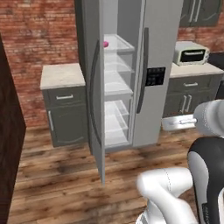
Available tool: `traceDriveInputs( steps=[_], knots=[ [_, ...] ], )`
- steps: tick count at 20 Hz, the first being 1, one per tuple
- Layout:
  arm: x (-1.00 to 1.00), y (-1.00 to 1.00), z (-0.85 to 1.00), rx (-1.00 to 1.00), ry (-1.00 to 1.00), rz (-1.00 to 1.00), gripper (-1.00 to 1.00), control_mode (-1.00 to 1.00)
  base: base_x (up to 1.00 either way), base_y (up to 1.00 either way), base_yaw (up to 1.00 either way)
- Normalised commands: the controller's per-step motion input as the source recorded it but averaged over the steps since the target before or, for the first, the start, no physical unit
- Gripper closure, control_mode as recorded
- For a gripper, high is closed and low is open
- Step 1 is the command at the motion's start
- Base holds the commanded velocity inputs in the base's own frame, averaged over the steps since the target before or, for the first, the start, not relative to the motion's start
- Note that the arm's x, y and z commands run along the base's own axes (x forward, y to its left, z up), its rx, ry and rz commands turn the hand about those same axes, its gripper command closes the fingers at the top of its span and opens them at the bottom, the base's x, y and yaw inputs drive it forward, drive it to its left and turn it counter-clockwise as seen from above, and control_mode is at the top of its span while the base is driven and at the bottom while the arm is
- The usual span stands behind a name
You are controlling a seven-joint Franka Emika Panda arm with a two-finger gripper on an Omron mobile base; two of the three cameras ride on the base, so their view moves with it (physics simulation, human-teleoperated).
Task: Take the donuts from the fridge and place them on the empty tray on the dining counter.
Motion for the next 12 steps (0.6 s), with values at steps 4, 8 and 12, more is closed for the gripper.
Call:
traceDriveInputs(
  steps=[4, 8, 12],
  knots=[
    [0.0, 0.0, 0.0, 0.0, 0.0, 0.0, -1.0, 1.0, 1.0, -0.16, 0.23],
    [0.0, 0.0, 0.0, 0.0, 0.0, 0.0, -1.0, 1.0, 1.0, -0.62, 0.21],
    [0.0, 0.0, 0.0, 0.0, 0.0, 0.0, -1.0, 1.0, 1.0, -0.9, 0.13]
  ],
)
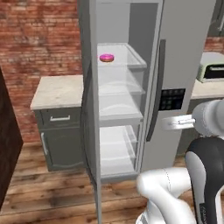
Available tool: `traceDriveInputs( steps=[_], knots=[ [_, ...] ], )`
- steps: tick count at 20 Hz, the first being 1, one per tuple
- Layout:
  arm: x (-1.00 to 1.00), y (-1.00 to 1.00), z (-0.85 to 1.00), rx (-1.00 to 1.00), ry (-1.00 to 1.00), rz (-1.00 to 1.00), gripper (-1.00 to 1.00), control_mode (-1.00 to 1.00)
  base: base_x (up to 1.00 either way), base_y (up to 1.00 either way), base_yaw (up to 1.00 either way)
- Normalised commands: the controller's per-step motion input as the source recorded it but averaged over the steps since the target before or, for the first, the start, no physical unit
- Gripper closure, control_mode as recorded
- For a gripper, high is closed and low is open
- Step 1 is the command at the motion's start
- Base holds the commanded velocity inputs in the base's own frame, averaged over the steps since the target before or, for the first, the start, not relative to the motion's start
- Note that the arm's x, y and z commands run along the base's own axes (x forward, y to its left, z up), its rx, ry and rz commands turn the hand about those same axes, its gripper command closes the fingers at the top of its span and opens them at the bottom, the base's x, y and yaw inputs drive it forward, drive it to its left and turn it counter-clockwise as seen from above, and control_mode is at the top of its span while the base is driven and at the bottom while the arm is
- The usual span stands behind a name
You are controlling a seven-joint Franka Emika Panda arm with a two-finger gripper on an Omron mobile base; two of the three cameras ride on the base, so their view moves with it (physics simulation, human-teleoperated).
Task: Take the donuts from the fridge and place them on the empty tray on the dining counter.
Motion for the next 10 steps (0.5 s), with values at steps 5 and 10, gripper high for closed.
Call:
traceDriveInputs(
  steps=[5, 10],
  knots=[
    [0.0, 0.0, 0.0, 0.0, 0.0, 0.0, -1.0, 1.0, 1.0, -0.7, 0.12],
    [0.0, 0.0, 0.0, 0.0, 0.0, 0.0, -1.0, 1.0, 1.0, -0.02, 0.12]
  ],
)
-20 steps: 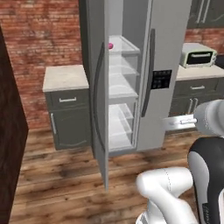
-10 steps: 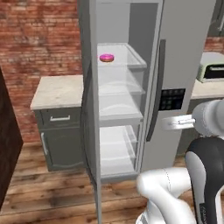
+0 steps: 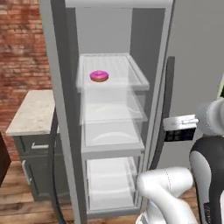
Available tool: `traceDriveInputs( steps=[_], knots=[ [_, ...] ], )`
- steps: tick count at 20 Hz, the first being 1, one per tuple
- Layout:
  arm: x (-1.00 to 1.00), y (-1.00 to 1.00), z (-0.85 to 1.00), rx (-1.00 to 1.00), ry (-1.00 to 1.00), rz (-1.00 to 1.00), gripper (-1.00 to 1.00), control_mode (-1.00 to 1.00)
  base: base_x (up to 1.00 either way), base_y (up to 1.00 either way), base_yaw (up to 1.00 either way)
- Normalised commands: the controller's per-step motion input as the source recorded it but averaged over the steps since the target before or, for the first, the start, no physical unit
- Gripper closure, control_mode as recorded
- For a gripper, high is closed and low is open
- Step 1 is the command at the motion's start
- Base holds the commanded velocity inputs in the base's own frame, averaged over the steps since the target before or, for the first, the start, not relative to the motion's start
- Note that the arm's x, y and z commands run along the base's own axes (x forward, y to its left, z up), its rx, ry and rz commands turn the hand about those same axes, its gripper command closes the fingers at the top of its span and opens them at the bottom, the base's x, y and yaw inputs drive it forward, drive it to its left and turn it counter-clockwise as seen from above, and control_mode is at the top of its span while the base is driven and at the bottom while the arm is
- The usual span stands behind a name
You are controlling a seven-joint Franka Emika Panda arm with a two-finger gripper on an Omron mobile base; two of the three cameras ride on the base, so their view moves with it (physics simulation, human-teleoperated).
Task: Take the donuts from the fridge and place them on the empty tray on the dining counter.
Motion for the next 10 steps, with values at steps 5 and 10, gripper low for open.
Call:
traceDriveInputs(
  steps=[5, 10],
  knots=[
    [0.0, 0.0, 0.0, 0.0, 0.0, 0.0, -1.0, 1.0, 1.0, -0.14, 0.19],
    [0.0, 0.0, 0.0, 0.0, 0.0, 0.0, -1.0, 1.0, 1.0, 0.4, 0.23]
  ],
)
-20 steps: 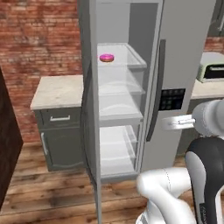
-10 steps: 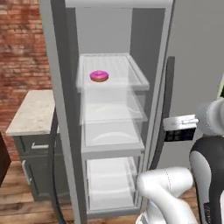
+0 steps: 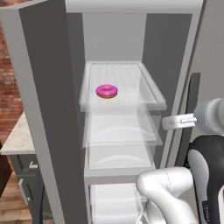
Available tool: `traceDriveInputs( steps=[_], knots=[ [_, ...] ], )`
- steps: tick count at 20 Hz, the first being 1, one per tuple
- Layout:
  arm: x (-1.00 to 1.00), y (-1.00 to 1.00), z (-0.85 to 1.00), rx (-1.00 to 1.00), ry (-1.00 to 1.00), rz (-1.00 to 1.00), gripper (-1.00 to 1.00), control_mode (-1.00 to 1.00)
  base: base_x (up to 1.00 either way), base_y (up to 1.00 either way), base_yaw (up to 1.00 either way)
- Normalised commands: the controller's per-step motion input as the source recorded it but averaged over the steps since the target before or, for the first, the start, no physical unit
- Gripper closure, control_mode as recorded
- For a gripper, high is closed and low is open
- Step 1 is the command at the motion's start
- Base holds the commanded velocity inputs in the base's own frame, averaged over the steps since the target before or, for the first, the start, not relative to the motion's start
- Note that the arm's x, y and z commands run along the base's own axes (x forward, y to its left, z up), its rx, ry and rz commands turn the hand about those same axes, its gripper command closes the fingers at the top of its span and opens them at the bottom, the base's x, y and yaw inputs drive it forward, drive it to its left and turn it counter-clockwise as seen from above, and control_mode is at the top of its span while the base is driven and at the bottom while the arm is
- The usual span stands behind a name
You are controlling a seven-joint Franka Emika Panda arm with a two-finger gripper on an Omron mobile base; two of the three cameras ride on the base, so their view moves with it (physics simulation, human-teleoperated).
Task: Take the donuts from the fridge and place them on the empty tray on the dining counter.
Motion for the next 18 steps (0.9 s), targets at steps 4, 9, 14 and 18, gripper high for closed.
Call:
traceDriveInputs(
  steps=[4, 9, 14, 18],
  knots=[
    [0.0, 0.0, 0.0, 0.0, 0.0, 0.0, -1.0, 1.0, 1.0, 0.61, 0.25],
    [0.0, 0.0, 0.0, 0.0, 0.0, 0.0, -1.0, 1.0, 0.99, 0.45, 0.46],
    [0.0, 0.0, 0.0, 0.0, 0.0, 0.0, -1.0, 1.0, 0.86, 0.08, 0.63],
    [0.0, 0.0, 0.0, 0.0, 0.0, 0.0, -1.0, 1.0, 0.79, 0.15, 0.66]
  ],
)
